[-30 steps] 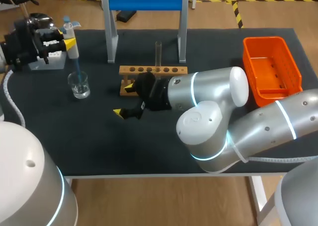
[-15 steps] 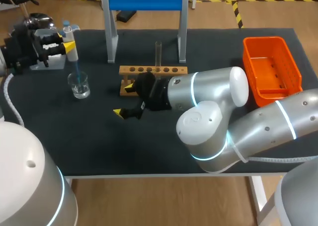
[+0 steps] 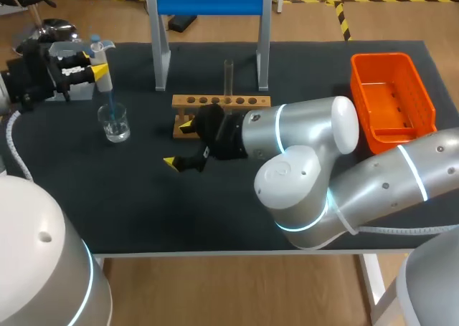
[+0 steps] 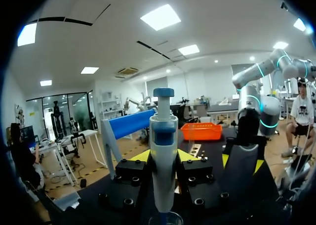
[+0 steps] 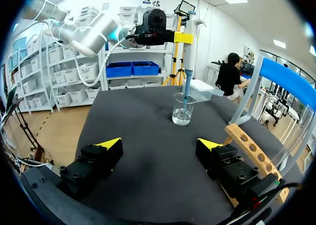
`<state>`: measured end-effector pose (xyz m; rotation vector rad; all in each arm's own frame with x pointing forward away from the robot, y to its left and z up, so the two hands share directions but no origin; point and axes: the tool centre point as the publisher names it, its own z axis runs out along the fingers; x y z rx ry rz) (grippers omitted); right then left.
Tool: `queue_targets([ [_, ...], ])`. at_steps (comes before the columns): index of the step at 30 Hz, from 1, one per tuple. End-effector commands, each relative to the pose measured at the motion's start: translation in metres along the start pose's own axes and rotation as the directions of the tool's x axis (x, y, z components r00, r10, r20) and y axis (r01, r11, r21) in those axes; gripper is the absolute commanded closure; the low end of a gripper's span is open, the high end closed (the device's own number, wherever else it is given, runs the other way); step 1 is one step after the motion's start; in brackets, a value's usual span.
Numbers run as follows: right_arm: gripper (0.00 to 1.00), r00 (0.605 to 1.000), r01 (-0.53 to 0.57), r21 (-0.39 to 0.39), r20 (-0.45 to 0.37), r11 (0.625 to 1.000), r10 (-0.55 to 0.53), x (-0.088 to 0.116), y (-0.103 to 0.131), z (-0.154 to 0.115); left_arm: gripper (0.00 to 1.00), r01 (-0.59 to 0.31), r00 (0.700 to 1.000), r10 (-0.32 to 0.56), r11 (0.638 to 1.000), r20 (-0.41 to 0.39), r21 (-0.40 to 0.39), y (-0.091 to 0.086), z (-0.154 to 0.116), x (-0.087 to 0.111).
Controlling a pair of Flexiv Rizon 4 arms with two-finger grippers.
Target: Invert the test tube, pick up the pipette, mount the tip to pipette, aspirate from beaker and dispense into the tube, eject the tip, return the pipette, and cap with the stopper.
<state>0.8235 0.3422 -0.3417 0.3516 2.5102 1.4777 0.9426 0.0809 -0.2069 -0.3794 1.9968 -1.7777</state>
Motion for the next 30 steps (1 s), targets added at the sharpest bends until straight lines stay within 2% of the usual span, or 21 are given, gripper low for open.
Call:
queue_targets([
  [1, 0.00, 1.000, -0.001, 0.002, 0.000, 1.000, 0.001, 0.000, 0.000, 0.000, 1.00, -0.003, 1.000, 0.003, 1.000, -0.003, -0.001, 0.001, -0.003, -0.003],
  [10, 0.00, 1.000, -0.001, 0.002, 0.000, 1.000, 0.001, 0.000, 0.000, 0.000, 1.00, -0.007, 1.000, 0.007, 1.000, 0.003, -0.008, 0.000, -0.007, -0.002],
  [30, 0.00, 1.000, -0.001, 0.002, 0.000, 1.000, 0.001, 0.000, 0.000, 0.000, 1.00, -0.001, 1.000, 0.001, 1.000, -0.016, 0.003, 0.001, 0.003, 0.005],
])
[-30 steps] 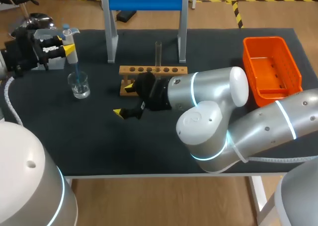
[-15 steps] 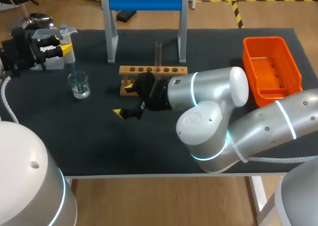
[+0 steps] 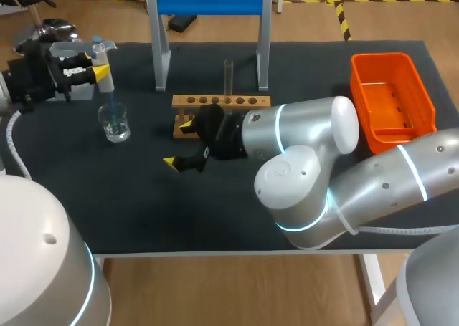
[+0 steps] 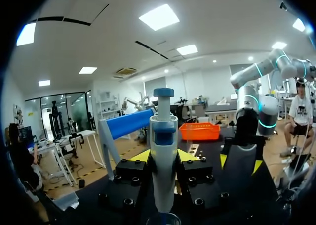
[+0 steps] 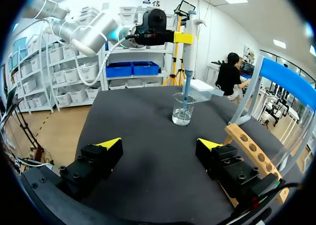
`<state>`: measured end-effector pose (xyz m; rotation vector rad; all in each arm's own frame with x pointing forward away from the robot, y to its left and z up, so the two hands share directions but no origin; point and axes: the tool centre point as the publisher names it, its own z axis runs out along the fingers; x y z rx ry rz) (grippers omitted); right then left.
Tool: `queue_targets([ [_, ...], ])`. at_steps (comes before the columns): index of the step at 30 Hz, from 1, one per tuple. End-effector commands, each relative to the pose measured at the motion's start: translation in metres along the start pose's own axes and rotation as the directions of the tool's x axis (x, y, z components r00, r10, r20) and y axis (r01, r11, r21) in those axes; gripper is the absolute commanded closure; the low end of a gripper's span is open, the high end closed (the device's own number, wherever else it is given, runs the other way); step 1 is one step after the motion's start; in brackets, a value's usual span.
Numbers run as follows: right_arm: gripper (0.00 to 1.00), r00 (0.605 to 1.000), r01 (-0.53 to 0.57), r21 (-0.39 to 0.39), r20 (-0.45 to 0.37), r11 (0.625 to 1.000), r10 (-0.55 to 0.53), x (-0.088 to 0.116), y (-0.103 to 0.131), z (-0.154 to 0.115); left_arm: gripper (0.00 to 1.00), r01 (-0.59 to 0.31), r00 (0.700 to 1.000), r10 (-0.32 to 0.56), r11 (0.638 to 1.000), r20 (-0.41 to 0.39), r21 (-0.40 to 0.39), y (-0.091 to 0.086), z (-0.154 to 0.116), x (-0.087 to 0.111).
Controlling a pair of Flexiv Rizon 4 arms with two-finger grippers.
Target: Invert the test tube, pick up the pipette, mount the tip to pipette, aspirate from beaker and dispense into the tube, eject the tip, return the pipette, and cap with the stopper.
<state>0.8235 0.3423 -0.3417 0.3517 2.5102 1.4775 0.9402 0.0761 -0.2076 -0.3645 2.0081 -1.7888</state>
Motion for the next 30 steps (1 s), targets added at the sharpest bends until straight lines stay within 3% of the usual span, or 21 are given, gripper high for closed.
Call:
queue_targets([
  [1, 0.00, 1.000, -0.001, 0.002, 0.000, 1.000, 0.001, 0.0002, 0.0001, -0.0002, 1.00, -0.001, 1.000, 0.001, 1.000, 0.003, 0.001, 0.0010, 0.0000, 0.0003],
  [30, 0.00, 1.000, -0.001, 0.002, 0.000, 1.000, 0.001, 0.0002, 0.0001, -0.0002, 1.00, 0.006, 1.000, -0.006, 1.000, -0.004, -0.005, 0.0022, 0.0001, 0.0021],
])
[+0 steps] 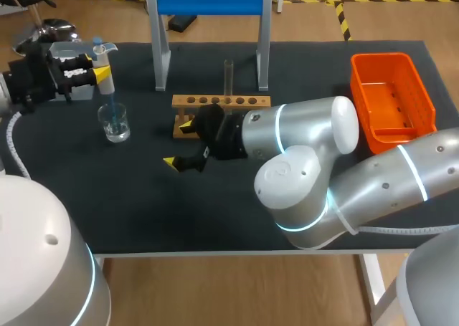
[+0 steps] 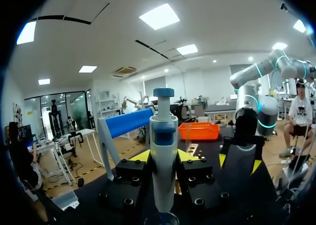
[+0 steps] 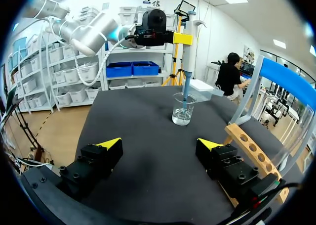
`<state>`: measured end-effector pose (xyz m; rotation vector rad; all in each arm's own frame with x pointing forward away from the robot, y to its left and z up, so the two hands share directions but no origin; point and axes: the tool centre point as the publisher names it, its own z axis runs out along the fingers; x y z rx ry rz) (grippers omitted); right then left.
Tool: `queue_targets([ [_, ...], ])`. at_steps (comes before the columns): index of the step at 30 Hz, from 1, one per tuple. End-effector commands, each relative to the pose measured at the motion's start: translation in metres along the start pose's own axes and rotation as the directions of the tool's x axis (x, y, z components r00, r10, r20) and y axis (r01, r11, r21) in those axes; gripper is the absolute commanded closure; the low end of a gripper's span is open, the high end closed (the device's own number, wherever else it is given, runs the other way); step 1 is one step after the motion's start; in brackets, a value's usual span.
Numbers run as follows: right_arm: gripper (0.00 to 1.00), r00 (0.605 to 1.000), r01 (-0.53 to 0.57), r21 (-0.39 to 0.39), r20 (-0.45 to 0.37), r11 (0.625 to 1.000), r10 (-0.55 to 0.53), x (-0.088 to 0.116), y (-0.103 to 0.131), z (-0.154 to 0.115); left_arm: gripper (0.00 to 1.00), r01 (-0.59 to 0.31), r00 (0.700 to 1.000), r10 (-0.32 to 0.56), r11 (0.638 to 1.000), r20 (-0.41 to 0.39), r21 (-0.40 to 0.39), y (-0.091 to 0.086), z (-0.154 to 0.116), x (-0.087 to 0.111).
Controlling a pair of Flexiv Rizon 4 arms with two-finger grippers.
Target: Invert the test tube, pick up the pipette, mount the tip to pipette, aspirate from beaker and dispense into the tube, eject the tip, return the pipette, and cap with the stopper.
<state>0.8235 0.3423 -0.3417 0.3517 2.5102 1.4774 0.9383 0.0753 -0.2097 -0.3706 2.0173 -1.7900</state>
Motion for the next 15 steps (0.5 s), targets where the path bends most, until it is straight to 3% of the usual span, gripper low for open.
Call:
queue_targets([
  [1, 0.00, 1.000, 0.009, 0.001, -0.008, 1.000, -0.009, 0.003, 0.002, -0.005, 1.00, -0.001, 1.000, 0.001, 1.000, 0.000, 0.001, 0.000, 0.000, 0.000],
  [6, 0.00, 0.997, 0.042, -0.004, -0.061, 0.999, -0.042, 0.015, 0.016, -0.040, 1.00, -0.001, 1.000, 0.001, 1.000, 0.000, 0.001, 0.000, 0.000, 0.000],
  [15, 0.00, 0.993, 0.044, -0.014, -0.107, 0.999, -0.045, 0.015, 0.050, -0.104, 1.00, -0.001, 1.000, 0.001, 1.000, 0.000, 0.001, 0.000, 0.000, 0.000],
])
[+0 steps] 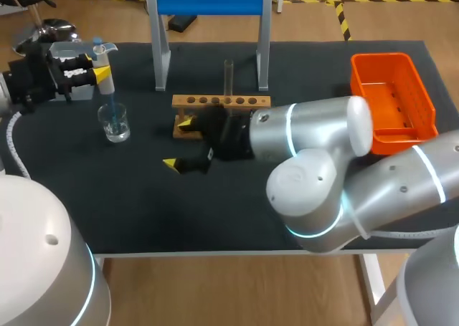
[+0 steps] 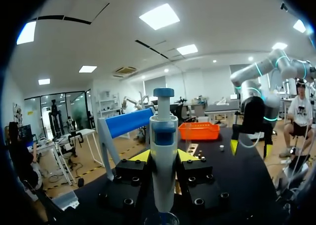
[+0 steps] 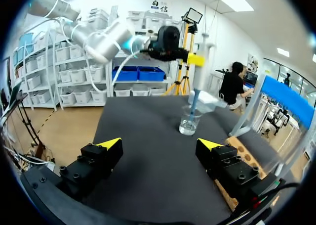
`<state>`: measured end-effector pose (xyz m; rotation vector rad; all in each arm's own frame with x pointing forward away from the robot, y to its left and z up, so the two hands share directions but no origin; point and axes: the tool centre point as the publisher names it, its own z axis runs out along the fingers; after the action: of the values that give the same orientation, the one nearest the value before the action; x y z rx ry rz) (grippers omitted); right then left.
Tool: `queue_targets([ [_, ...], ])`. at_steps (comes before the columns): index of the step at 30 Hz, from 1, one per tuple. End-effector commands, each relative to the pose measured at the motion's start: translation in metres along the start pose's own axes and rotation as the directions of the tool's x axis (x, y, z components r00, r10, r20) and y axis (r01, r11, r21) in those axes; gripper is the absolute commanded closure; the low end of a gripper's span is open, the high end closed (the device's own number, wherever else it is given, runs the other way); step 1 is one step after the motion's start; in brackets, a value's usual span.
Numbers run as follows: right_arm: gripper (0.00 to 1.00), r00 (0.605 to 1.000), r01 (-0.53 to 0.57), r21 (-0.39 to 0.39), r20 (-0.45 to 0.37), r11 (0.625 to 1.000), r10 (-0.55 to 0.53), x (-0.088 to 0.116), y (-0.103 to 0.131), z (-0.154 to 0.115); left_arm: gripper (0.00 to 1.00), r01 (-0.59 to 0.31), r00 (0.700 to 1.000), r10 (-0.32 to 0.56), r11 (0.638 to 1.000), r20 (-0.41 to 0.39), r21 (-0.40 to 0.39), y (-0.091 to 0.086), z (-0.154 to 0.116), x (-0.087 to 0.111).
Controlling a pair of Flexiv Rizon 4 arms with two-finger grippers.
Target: Invert the test tube, pick up the pipette, mount the tip to pipette, aspirate from beaker and dispense into the tube, eject the tip, return the pipette, and cap with the stopper.
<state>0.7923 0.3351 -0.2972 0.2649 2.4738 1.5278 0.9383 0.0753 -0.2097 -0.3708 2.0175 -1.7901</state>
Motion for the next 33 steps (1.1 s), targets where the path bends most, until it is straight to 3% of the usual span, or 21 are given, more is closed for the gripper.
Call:
queue_targets([
  [1, 0.00, 0.995, -0.003, 0.031, -0.095, 1.000, 0.006, -0.010, 0.026, -0.074, 1.00, -0.001, 1.000, 0.001, 1.000, 0.000, 0.001, 0.000, 0.000, 0.000],
  [10, 0.00, 0.979, 0.017, -0.065, -0.204, 0.998, -0.030, -0.024, 0.079, -0.126, 1.00, -0.001, 1.000, 0.001, 1.000, 0.000, 0.001, 0.000, 0.000, 0.000],
  [14, 0.00, 0.962, 0.021, -0.118, -0.269, 0.993, -0.052, -0.042, 0.098, -0.134, 1.00, -0.001, 1.000, 0.001, 1.000, 0.000, 0.001, 0.000, 0.000, 0.000],
  [23, 0.00, 0.947, 0.013, -0.142, -0.316, 0.990, -0.057, -0.093, 0.130, -0.111, 1.00, -0.001, 1.000, 0.001, 1.000, 0.000, 0.001, 0.000, 0.000, 0.000],
  [33, 0.00, 0.915, 0.026, -0.176, -0.392, 0.984, -0.094, -0.128, 0.170, -0.074, 1.00, -0.001, 1.000, 0.001, 1.000, 0.000, 0.001, 0.000, 0.000, 0.000],
])
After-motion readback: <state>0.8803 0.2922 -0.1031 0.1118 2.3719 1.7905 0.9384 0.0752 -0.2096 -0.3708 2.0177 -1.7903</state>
